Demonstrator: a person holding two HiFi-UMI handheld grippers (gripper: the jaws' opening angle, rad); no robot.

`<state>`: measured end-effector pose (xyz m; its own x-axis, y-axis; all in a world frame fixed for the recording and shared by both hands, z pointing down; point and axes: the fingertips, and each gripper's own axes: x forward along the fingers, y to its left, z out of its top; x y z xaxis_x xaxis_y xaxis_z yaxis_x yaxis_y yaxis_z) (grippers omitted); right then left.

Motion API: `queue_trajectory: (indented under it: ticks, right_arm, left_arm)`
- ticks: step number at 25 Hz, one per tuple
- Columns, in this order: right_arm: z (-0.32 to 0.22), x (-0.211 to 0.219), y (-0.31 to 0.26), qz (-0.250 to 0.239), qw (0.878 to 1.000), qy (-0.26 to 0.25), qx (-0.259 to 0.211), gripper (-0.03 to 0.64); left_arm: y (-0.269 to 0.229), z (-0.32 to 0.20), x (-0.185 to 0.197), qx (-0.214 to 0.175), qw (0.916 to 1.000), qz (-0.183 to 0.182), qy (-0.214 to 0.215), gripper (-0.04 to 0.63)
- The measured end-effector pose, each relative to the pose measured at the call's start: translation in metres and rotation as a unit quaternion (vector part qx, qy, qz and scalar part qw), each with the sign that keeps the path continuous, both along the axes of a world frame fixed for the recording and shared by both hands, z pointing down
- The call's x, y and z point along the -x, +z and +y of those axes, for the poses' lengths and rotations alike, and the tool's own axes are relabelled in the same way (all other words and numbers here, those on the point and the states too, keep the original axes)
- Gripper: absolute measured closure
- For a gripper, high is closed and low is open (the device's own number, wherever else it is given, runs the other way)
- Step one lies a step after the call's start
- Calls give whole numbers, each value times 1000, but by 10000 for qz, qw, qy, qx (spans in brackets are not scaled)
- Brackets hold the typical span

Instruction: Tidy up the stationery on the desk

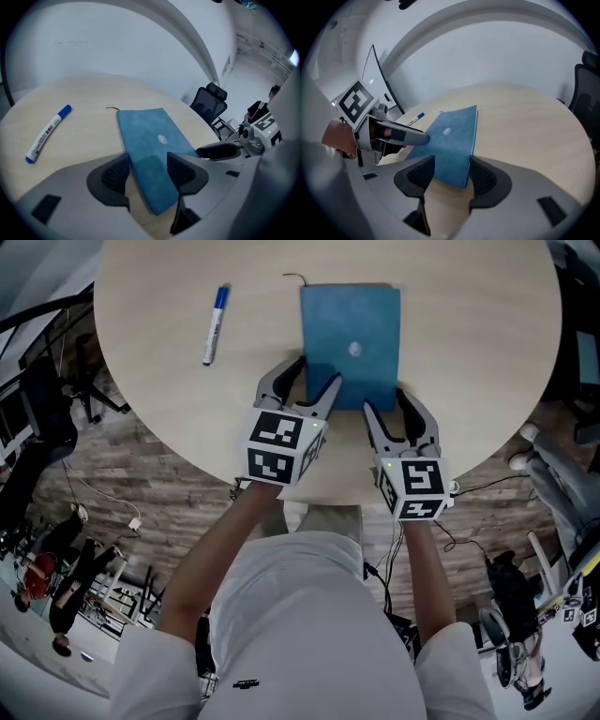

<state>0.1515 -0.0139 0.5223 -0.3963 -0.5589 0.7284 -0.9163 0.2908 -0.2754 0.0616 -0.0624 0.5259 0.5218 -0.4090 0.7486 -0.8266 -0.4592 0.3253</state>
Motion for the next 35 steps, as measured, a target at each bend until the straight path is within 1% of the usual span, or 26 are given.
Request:
queue_trajectory:
  ticks: [4,11,17,19,21,24,27,28,29,30,32,35]
  right_arm:
    - [1,2,-1,27,9999,98,7,374]
    - [0,-3,-2,77,9998,173,75,374]
    - [4,-2,1,292,9993,200,111,374]
    - [4,-5,-6,475,9984,307,-21,374]
    - [4,-7,-18,533,9973,453,-208,374]
    - [5,-2,-36,362,9961,700,-408,374]
    - [6,8,-46,297,9952,776,-520,374]
    - [7,12,-49,298,9952,758,-540,374]
    - [8,16,-51,312,9954,726,-549,374]
    - [10,20,-53,339,9956,683,-550,374]
    - [11,30,-56,366,9962,579,-540,376]
    - [9,46,-63,258,9969,511,-540,380]
  left_arm:
    - [0,2,2,-44,9999,25,120,353]
    - [-6,3,-4,-58,9997,195,94,353]
    - [-12,12,-3,-65,9995,270,181,353]
    - [-16,18,1,-101,9994,267,194,353]
    - [-21,25,8,-108,9993,274,213,354]
    - [-23,36,15,-1,9990,349,291,354]
    - [-29,42,23,-70,9987,351,366,357]
    - [-32,43,26,-109,9986,353,373,364]
    - [-35,45,29,-145,9986,357,374,384]
    - [-39,46,33,-183,9985,365,378,421]
    - [-46,48,39,-274,9981,392,391,551]
    - [-55,48,48,-340,9974,507,377,569]
